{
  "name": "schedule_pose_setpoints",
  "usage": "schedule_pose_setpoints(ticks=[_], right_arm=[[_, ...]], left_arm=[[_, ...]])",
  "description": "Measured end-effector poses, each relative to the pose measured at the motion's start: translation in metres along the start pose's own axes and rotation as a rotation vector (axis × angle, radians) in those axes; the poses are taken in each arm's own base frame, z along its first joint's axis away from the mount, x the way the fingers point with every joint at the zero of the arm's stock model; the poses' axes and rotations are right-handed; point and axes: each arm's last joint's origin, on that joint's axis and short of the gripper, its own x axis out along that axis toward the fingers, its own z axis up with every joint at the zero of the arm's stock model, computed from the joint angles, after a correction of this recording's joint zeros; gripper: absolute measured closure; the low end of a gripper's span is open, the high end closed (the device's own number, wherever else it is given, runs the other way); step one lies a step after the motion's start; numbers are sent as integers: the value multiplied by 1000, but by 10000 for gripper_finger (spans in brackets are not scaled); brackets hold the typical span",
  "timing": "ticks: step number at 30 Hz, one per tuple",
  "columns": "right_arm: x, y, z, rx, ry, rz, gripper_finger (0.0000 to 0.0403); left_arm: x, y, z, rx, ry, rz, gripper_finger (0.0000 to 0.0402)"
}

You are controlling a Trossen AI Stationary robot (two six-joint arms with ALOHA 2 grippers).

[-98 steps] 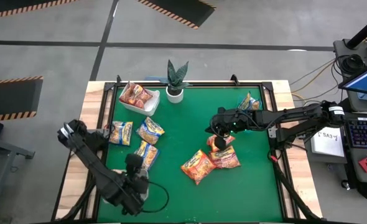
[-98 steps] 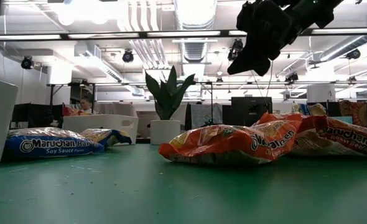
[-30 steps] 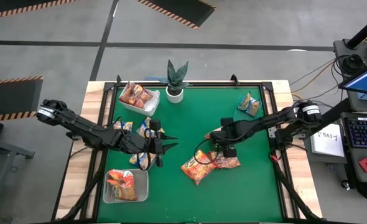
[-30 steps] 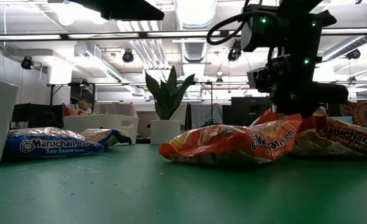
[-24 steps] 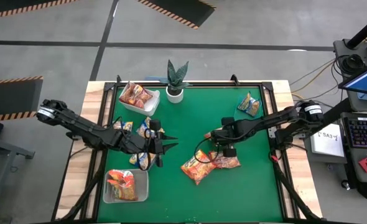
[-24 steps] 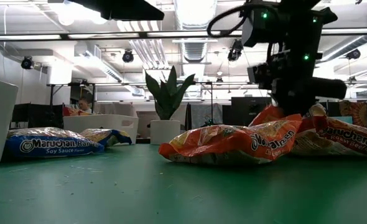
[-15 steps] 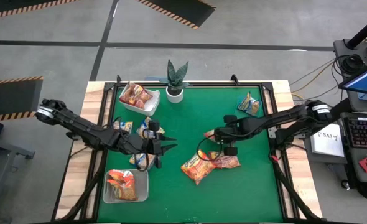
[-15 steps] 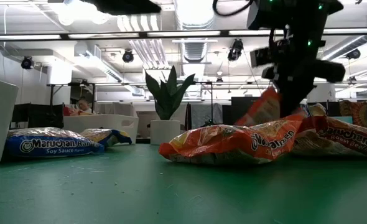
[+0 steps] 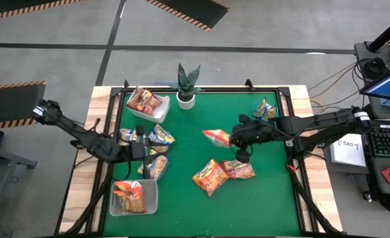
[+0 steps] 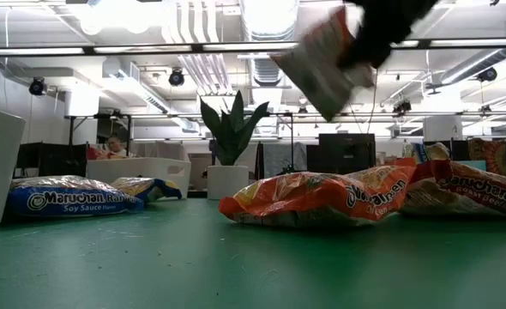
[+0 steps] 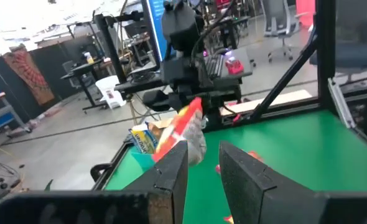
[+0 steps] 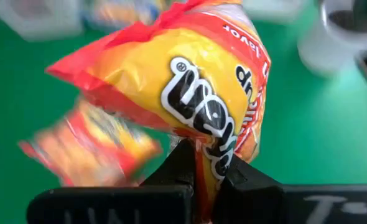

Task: Sort Maruchan noodles
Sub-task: Put the orange noodle pack into the gray bin

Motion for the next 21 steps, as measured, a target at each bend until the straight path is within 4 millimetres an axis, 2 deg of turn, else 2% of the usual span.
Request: schedule_pose_setpoints(ticks=[4,10,16,21], right_arm=[[5,5,18,-25,-173,73,394],[29,12,35,-74,-343,135,394],[64,23,43,-94,-482,246,394],[96,31,41,-84,-553,305,394]], left_arm=[[-6,4,4,-43,-19,-2,327],[-10,7,6,-89,-20,54,327],[-16,3,8,-91,-25,54,338],[-36,8,24,-135,-98,-3,358]])
